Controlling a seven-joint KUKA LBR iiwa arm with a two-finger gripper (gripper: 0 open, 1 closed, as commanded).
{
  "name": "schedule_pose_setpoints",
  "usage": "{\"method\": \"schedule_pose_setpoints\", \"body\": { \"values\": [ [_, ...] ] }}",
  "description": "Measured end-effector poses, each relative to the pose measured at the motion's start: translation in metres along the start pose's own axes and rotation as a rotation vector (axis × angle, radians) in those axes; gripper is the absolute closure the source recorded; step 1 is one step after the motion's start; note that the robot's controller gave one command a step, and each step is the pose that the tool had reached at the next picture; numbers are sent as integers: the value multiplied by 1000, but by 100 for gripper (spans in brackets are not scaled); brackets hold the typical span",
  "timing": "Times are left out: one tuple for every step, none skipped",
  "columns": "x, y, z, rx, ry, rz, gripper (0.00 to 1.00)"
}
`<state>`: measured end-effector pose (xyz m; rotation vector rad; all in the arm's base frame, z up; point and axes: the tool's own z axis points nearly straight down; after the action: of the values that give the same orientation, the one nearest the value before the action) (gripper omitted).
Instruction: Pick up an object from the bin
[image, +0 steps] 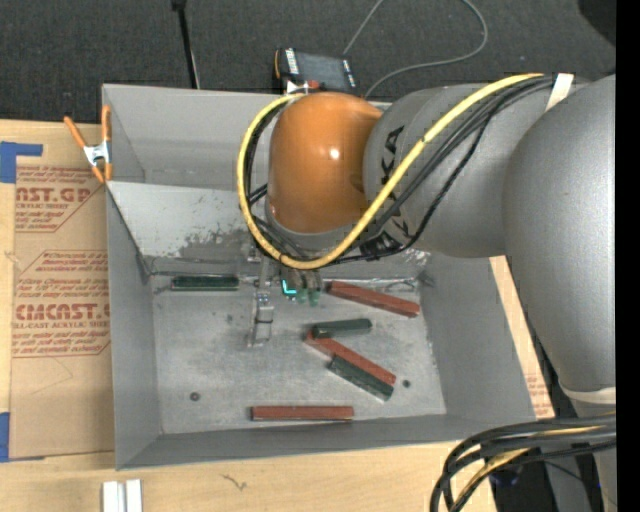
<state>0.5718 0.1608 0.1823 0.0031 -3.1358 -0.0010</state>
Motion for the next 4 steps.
{"method": "schedule_pose_setpoints", "body": {
  "values": [
    [53, -94, 78, 3, -1, -323, 0],
    [54, -156, 71, 3, -6, -452, 0],
    [8, -187, 112, 1, -10, -330, 0],
    [6, -186, 109, 1, -17, -330, 100]
  ]
}}
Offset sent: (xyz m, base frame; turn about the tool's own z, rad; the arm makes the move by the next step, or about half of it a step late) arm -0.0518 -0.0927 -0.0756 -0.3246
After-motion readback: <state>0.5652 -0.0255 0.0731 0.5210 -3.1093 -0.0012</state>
